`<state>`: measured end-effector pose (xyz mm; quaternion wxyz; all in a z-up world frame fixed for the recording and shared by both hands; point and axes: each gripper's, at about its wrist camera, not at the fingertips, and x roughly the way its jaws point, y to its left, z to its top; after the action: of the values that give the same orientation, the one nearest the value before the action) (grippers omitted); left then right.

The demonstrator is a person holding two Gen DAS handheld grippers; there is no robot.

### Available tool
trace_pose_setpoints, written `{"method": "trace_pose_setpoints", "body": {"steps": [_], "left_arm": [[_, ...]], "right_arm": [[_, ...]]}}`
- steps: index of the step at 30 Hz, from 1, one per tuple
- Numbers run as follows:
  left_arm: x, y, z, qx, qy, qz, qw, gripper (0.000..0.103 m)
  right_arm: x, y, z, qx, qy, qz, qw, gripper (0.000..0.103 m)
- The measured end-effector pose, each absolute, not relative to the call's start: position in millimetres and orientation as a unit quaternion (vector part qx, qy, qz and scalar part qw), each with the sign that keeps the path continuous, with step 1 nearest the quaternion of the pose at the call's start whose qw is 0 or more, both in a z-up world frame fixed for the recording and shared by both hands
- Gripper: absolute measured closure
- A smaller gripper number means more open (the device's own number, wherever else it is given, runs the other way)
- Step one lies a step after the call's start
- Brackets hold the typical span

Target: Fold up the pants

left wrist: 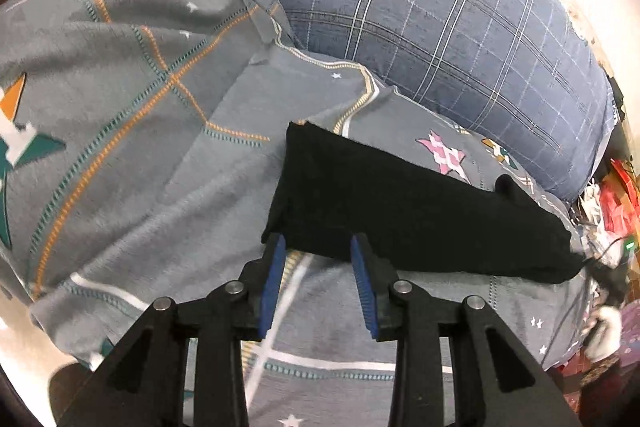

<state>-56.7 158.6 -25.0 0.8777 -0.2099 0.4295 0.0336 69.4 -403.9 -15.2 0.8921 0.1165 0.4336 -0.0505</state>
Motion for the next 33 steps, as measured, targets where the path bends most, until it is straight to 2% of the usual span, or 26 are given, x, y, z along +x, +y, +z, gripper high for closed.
{"method": "trace_pose_setpoints", "body": {"steps": [2, 4, 6, 10, 12, 14, 15, 19, 24, 33], "left_arm": [[-62, 159, -28, -0.223, 0.431, 0.034, 0.873, 0.066], [-68, 162, -31, -0.236, 0.431, 0.037, 0.870, 0.064], [-76, 167, -34, -0.250, 0.429, 0.045, 0.867, 0.063], [-92, 168, -34, -0.262, 0.417, 0.053, 0.869, 0.060], [-97, 163, -33, -0.260, 0.415, 0.054, 0.870, 0.059], [-101, 155, -31, -0.252, 0.417, 0.049, 0.872, 0.059], [-104, 149, -29, -0.244, 0.417, 0.047, 0.874, 0.059], [-117, 133, -14, -0.222, 0.408, 0.035, 0.885, 0.058], [-137, 128, 5, -0.198, 0.384, 0.041, 0.901, 0.051], [-147, 146, 9, -0.245, 0.374, 0.047, 0.893, 0.050]], "right_arm": [[67, -408, -36, 0.100, 0.458, -0.082, 0.880, 0.093], [51, -417, -39, 0.117, 0.450, -0.095, 0.880, 0.091], [32, -427, -33, 0.127, 0.441, -0.108, 0.882, 0.084], [-18, -431, -8, 0.123, 0.403, -0.119, 0.899, 0.078], [-48, -423, 5, 0.132, 0.380, -0.108, 0.909, 0.056], [-72, -409, 15, 0.146, 0.359, -0.090, 0.917, 0.043], [-83, -401, 19, 0.151, 0.350, -0.079, 0.921, 0.041], [-100, -358, 15, 0.162, 0.341, -0.034, 0.926, 0.040], [-101, -304, 7, 0.154, 0.363, 0.038, 0.918, 0.040], [-107, -267, -5, 0.119, 0.387, 0.076, 0.911, 0.037]]}}
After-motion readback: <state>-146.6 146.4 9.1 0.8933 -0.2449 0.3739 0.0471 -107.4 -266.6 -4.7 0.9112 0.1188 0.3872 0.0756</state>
